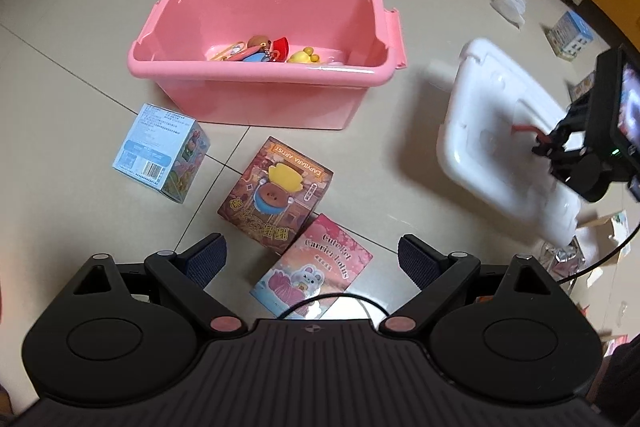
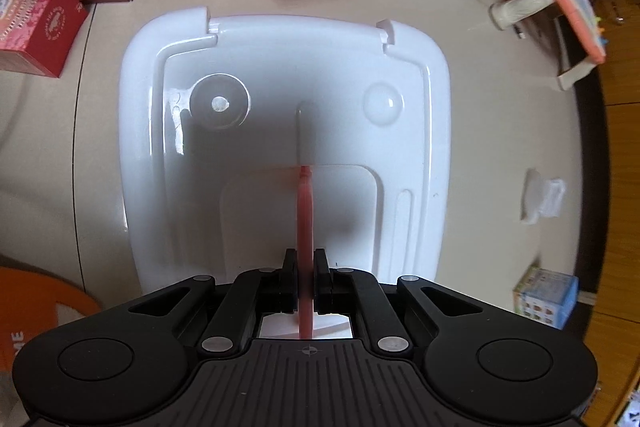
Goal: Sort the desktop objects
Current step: 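Lift the white lid by its handle with the right gripper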
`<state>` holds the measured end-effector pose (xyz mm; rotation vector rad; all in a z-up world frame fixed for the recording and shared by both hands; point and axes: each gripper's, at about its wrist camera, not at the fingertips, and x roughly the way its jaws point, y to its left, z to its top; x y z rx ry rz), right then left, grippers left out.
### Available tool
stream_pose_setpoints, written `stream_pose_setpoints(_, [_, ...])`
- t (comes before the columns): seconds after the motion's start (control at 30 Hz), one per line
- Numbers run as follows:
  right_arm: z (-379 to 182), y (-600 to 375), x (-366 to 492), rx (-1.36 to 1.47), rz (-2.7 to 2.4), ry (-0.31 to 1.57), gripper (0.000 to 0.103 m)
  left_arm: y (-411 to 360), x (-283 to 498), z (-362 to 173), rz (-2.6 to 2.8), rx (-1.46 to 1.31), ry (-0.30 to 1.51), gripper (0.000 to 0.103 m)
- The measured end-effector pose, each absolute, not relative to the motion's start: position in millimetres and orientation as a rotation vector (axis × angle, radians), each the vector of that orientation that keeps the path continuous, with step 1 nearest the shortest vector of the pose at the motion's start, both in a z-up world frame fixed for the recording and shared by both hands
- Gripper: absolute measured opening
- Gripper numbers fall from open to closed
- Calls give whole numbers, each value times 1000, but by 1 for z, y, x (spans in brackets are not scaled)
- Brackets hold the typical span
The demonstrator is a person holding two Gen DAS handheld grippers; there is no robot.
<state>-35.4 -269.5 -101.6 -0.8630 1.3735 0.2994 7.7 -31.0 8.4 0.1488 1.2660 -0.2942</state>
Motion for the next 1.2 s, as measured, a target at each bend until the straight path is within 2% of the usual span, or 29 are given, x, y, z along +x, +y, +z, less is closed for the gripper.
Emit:
stream_pose_setpoints(0.73, [-2, -218, -25, -1063, 349, 1098, 5, -3, 0, 30, -292, 95, 1239, 95])
stream_pose_setpoints(1.2, [4, -146, 13, -1164, 444, 960, 6, 43, 8, 26, -209, -10, 1257, 95])
